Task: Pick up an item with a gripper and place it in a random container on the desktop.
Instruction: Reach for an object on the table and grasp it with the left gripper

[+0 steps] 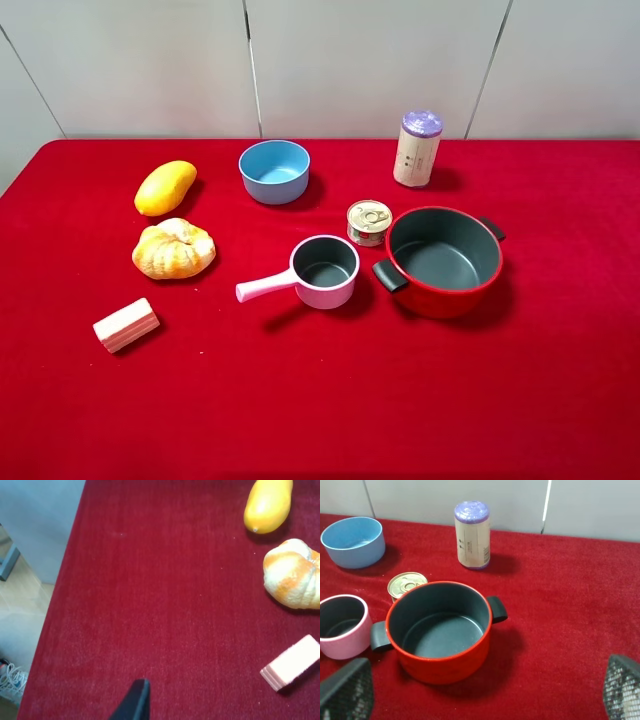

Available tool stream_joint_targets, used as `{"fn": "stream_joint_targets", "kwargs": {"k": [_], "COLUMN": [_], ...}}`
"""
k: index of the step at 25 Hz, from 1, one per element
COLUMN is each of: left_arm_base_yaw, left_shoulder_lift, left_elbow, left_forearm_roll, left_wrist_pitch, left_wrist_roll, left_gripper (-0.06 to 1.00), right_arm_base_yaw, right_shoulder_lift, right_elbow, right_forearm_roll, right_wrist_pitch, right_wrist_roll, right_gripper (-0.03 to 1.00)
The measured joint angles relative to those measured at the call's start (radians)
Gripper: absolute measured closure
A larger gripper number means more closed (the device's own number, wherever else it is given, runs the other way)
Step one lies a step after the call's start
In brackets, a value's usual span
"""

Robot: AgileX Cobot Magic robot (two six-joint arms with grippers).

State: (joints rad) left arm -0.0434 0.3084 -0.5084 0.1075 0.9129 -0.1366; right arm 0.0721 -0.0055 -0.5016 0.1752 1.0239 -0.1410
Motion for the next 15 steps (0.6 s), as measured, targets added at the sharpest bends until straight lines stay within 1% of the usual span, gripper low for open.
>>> {"fn": "stream_joint_targets", "kwargs": {"k": [9, 12, 15], "left_arm_base_yaw": [0.0, 0.0, -0.006], "left_shoulder_lift": [0.281, 0.375, 0.468], "left_elbow": [-0.002, -0.022, -0.061], "left_forearm_roll": [-0.002, -0.003, -0.003], "left_wrist_pitch": [-0.179, -0.216, -0.227], "left_wrist_roll": [0.003, 0.021, 0.064], "left_gripper": [-0.04, -0.04, -0.04], "right_arm_base_yaw": [0.0, 0.0, 0.0], "right_shoulder_lift": [0.0, 0.0, 0.0], "right_elbow": [0.0, 0.0, 0.0], "right_forearm_roll": [0.0, 0.0, 0.0], "right_wrist_pitch": [0.0, 0.0, 0.0], "right_wrist_roll": [0.0, 0.0, 0.0], "right_gripper": [0.27, 0.27, 0.27]}}
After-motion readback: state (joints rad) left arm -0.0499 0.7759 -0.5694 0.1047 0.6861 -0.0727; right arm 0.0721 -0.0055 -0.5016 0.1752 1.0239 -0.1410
